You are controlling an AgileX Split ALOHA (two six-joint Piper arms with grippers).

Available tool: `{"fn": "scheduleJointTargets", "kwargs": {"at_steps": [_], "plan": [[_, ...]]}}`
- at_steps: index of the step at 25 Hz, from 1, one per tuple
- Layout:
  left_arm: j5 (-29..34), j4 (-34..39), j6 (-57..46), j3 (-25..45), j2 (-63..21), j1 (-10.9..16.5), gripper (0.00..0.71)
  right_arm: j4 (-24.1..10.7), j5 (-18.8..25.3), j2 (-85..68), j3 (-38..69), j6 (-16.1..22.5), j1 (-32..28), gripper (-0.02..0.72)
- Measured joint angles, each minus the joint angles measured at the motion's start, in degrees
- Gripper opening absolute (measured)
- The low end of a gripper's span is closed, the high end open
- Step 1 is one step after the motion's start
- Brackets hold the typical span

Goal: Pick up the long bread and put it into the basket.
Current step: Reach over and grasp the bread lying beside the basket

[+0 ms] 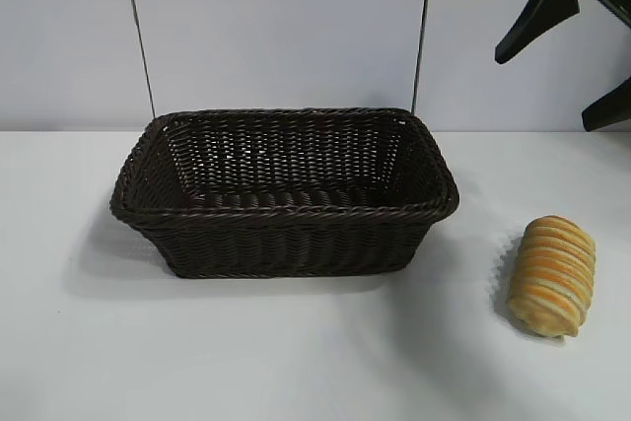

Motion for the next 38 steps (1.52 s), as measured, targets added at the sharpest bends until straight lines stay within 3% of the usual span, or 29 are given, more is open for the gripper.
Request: {"fn": "scheduleJointTargets", "kwargs": {"at_steps": [9,20,27,38], "plan": [[-1.94,2.03,-0.11,23.23,-5.34,0.0,0.694,-0.82,2.25,0.0,0.0,-0.3,0.0,0.695],[-4.21,10.5,-7.84,24.0,-5.4,0.0,0.694,-0.98,2.36,0.0,0.0,-0.36,0.0,0.695],[-4.21,11.47,-9.11,24.0,-5.4,0.0,0.694,-0.98,2.3,0.0,-0.02,-0.36,0.0,0.695],[-3.94,11.59,-9.28,24.0,-14.37,-3.61,0.694,-1.05,2.3,0.0,-0.3,-0.99,0.0,0.695]]}}
